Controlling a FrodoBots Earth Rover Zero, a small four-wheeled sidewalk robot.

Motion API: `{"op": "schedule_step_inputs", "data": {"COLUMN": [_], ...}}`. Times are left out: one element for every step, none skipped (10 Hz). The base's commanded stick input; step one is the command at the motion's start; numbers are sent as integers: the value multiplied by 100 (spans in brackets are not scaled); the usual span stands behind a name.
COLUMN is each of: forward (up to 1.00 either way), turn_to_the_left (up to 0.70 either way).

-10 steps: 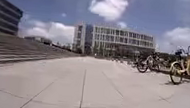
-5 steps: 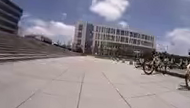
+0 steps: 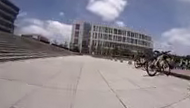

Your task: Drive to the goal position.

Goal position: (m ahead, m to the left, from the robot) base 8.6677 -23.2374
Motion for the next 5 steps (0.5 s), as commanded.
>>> {"op": "schedule_step_inputs", "data": {"forward": [100, 100, 100, 100, 100], "turn_to_the_left": [-14, -2, -18, -11, -3]}}
